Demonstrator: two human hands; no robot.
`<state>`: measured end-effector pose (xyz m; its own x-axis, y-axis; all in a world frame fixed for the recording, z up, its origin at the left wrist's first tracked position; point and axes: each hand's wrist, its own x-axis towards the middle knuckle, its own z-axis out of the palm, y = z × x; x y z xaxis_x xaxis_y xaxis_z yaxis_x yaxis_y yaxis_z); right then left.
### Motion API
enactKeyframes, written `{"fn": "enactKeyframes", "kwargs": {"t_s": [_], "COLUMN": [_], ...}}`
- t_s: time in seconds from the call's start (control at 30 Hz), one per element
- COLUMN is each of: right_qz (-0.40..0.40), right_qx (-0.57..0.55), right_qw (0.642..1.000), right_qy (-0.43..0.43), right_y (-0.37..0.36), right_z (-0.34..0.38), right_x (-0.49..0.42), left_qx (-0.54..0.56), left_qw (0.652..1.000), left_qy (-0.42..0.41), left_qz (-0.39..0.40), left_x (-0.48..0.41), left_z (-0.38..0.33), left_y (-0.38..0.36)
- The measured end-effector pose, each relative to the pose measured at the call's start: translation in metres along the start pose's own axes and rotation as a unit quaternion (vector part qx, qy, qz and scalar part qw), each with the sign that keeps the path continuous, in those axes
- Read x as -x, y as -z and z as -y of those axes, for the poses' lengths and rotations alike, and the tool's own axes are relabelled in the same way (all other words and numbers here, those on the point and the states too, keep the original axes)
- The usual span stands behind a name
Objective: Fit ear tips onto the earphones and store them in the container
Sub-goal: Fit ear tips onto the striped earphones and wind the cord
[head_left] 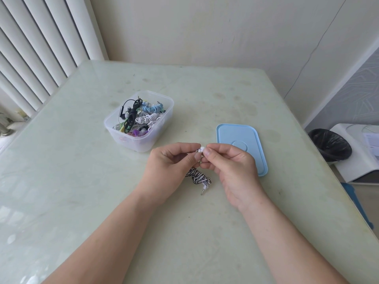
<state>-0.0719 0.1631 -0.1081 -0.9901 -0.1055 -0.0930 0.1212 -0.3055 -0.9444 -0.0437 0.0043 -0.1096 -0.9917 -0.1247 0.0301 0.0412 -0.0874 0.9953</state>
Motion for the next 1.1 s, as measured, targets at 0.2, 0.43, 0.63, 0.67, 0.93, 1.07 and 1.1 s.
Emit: {"fn": "enactKeyframes", "kwargs": {"t_s": [0.2,0.43,0.63,0.67,0.93,1.07,1.1], "right_qz": [0.020,0.030,0.036,0.038,0.017,0.025,0.025], "right_qx": [0.107,0.154,0.178,0.180,0.125,0.136,0.146], "right_qw": [0.993,0.986,0.980,0.979,0.989,0.987,0.984], "right_qy": [0.032,0.057,0.079,0.083,0.072,0.086,0.096], "right_y": [0.0044,0.0013,0.0005,0.0004,-0.0020,-0.0007,0.0001], "right_z": [0.0044,0.0039,0.0001,-0.0005,-0.0013,-0.0008,-0.0003], "right_x": [0.0003,0.0022,0.0018,0.0017,0.0028,0.0028,0.0032], "left_qx": [-0.049,-0.055,-0.052,-0.055,-0.010,-0.014,-0.018], "left_qw": [0.999,0.998,0.998,0.998,1.000,1.000,1.000], "left_qy": [-0.012,-0.007,-0.010,-0.011,-0.005,-0.004,-0.004], "left_qz": [-0.002,-0.002,-0.014,-0.018,-0.014,-0.016,-0.017], "left_x": [-0.0006,-0.0008,-0.0018,-0.0019,-0.0010,-0.0002,-0.0008], "left_z": [0.0011,0.0010,0.0021,0.0022,0.0010,0.0006,0.0009], "left_y": [0.0026,0.0024,0.0003,-0.0002,-0.0002,-0.0006,-0.0004]}}
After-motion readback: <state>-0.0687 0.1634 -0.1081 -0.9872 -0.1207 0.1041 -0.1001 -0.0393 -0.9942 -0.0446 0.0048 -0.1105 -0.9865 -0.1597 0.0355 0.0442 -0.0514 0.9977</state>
